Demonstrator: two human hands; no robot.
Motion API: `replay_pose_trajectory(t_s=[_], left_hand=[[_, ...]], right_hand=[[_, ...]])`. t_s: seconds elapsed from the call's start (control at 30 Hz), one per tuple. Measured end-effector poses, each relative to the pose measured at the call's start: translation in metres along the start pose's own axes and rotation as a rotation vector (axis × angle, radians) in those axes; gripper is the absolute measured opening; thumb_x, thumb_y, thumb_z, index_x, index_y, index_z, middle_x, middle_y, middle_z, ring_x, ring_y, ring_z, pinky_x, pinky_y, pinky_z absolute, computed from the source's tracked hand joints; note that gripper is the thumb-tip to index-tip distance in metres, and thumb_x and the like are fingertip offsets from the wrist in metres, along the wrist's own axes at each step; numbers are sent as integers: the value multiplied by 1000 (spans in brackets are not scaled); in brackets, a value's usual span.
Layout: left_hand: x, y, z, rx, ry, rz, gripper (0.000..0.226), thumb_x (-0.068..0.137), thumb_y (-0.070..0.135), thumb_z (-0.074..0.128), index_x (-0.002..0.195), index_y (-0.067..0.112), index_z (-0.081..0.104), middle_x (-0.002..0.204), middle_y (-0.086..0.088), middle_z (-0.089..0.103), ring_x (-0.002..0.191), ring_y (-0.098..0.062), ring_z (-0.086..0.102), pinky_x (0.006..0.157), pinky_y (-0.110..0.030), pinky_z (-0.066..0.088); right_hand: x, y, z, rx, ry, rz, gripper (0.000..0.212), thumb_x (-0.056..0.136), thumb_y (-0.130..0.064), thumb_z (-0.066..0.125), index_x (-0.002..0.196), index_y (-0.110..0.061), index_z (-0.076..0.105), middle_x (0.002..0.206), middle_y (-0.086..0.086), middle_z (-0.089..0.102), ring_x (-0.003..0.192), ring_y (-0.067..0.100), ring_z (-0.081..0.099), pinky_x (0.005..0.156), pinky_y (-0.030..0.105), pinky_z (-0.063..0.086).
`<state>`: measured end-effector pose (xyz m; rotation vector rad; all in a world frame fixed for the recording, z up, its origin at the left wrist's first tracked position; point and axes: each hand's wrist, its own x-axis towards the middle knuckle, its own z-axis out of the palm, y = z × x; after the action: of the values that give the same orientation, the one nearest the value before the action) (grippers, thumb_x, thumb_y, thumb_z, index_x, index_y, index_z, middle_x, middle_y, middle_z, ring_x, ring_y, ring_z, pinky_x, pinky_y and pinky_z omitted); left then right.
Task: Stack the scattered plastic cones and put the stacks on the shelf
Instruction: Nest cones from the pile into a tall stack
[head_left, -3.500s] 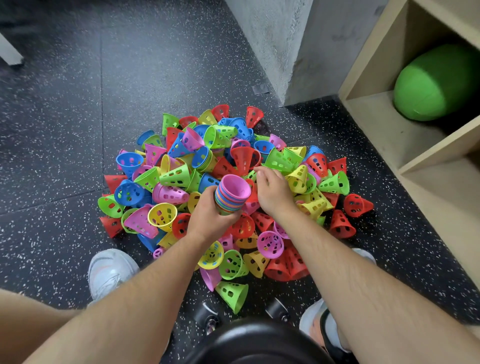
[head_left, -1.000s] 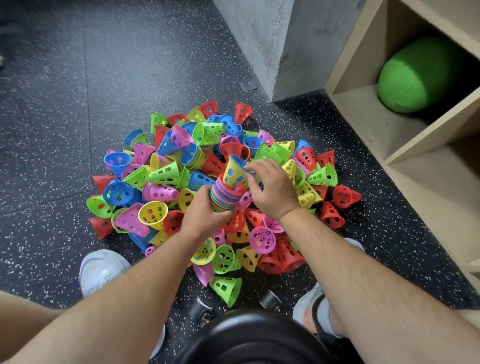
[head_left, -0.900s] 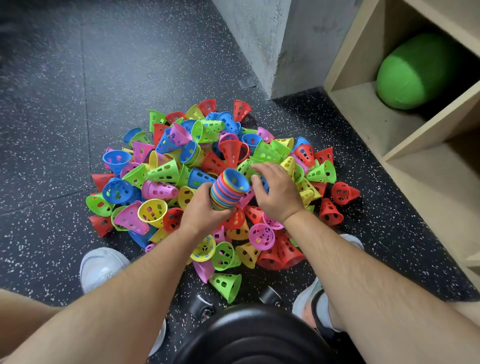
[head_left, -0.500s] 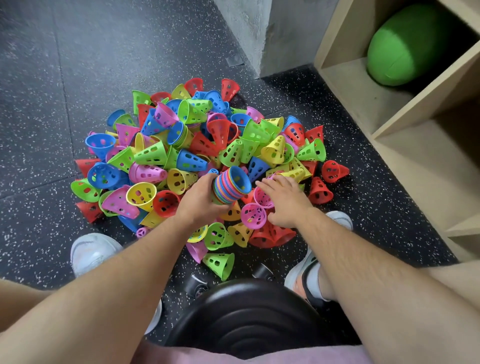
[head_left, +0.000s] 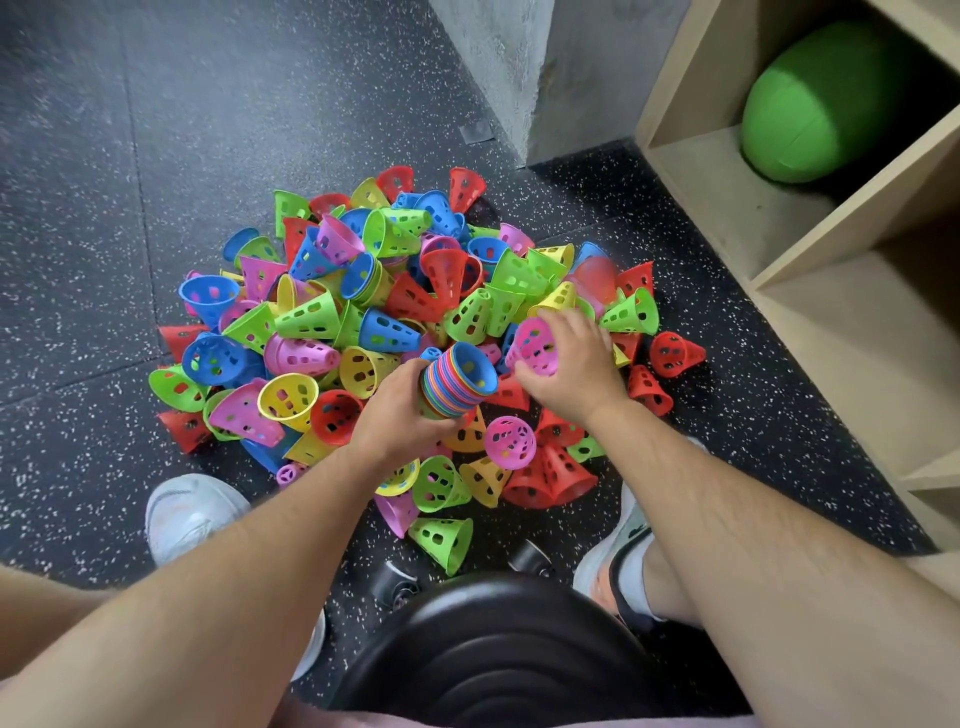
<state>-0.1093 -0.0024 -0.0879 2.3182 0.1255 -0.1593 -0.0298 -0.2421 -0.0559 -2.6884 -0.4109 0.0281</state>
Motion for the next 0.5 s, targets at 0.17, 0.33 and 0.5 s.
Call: replay_pose_trajectory(t_s=[0.17,0.33,0.5], left_hand=[[2,5,-4,-45,31,-50,63,70,46,88,119,37,50,103,20,59,91,6,60,69,-15,45],[3,6,-4,-66,44,-50,62,70,42,90,120,32,55,102,14,61,90,0,62,70,-19,51],[3,2,-6,-12,32,-34,65,71,38,89,125,25,55,105,9,61,92,-7,63,77,-27,55]], right_hand=[[19,-29,-17,319,239,-5,62,86,-56,57,128,-10,60,119,6,59,114,23,54,102,40,42],[16,-44,-9,222,-95,-100,83,84,-75,49,142,-16,50,138,1,54,129,18,45,112,39,36],[-12,-23,8,242,-115,10,47,94,-60,41,116,-22,56,113,-5,58,109,16,51,99,42,45]])
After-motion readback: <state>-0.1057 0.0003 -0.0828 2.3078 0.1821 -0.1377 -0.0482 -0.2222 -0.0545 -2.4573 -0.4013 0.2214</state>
